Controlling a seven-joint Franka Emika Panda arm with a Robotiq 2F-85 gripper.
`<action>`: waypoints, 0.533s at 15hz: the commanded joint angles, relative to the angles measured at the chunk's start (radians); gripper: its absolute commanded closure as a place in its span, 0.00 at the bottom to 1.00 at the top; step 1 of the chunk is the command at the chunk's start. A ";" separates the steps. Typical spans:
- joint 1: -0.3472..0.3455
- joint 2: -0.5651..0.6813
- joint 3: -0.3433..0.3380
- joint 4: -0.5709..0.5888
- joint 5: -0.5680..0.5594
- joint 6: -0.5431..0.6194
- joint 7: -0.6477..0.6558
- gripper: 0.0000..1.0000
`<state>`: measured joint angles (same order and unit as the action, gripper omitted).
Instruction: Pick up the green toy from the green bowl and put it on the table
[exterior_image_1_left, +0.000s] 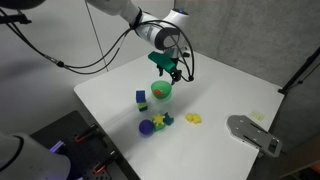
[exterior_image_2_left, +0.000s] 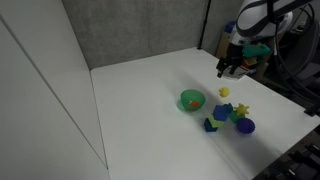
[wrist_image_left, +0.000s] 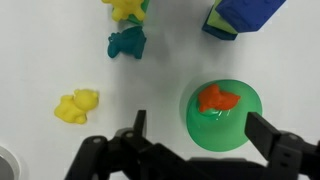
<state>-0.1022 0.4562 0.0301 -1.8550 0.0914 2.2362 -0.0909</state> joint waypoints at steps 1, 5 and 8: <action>0.051 -0.063 -0.028 -0.010 -0.026 -0.051 0.094 0.00; 0.100 -0.147 -0.047 -0.057 -0.083 -0.112 0.177 0.00; 0.115 -0.239 -0.051 -0.125 -0.127 -0.149 0.206 0.00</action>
<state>-0.0052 0.3296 -0.0070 -1.8896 0.0049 2.1189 0.0767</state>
